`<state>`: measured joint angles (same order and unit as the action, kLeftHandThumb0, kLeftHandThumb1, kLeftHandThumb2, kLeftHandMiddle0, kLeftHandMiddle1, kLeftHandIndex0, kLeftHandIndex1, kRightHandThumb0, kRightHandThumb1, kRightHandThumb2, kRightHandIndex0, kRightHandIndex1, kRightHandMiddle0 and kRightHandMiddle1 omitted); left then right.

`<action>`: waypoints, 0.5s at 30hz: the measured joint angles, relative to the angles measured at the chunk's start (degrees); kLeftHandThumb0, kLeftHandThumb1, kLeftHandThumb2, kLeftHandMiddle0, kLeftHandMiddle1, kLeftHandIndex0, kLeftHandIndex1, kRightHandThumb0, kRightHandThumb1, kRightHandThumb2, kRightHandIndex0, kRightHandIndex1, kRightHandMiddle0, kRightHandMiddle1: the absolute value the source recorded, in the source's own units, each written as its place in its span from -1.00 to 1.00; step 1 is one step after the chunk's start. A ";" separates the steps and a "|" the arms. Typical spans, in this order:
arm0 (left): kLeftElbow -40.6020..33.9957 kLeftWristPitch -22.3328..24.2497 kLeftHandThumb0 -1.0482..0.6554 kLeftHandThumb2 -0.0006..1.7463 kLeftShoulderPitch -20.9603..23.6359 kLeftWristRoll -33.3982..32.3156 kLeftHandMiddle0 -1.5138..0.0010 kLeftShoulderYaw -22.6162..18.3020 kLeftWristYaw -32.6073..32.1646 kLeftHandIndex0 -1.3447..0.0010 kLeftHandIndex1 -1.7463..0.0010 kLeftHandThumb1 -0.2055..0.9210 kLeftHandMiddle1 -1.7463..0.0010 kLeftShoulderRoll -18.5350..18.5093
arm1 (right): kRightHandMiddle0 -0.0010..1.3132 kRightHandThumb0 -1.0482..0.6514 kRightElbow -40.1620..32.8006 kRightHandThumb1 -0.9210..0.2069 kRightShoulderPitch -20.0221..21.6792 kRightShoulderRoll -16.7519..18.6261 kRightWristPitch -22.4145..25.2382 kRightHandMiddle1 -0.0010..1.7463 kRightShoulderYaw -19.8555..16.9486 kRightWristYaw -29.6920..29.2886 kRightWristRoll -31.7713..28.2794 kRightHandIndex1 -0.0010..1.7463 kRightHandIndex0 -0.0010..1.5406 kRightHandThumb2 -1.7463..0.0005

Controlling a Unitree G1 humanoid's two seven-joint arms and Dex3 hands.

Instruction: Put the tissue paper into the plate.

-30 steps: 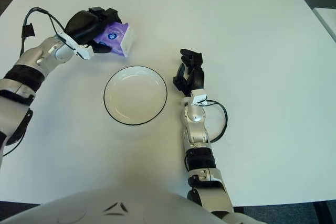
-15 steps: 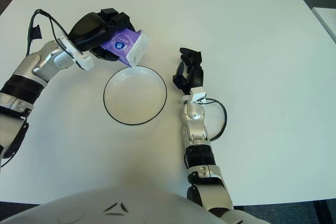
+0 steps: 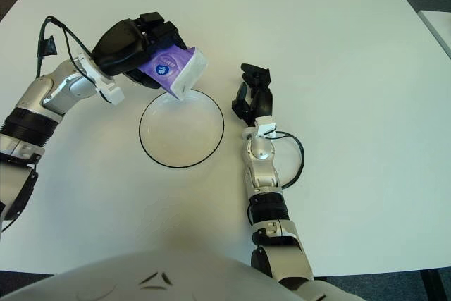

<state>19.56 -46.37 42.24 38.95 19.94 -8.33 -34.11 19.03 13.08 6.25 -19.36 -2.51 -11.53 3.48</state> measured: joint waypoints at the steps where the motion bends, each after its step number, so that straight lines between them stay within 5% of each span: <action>1: -0.60 -0.34 -0.34 0.53 -0.34 -0.03 -0.60 0.00 0.46 0.07 -1.00 -0.10 -1.00 0.15 | -0.87 -0.43 0.02 -1.00 0.04 -0.01 0.00 0.35 -0.01 0.00 0.00 -0.01 -0.48 -0.02; 15: -7.14 -2.58 -0.33 0.51 -5.39 -3.06 -0.61 0.02 7.46 0.09 -1.00 -0.08 -1.00 1.70 | -0.85 -0.44 0.55 -1.00 0.46 -0.01 -0.05 0.36 -0.03 -0.11 0.00 -0.01 -0.47 -0.01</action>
<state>12.41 -48.95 36.85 35.89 19.96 -0.87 -32.42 19.58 13.54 6.23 -19.41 -2.55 -11.65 3.48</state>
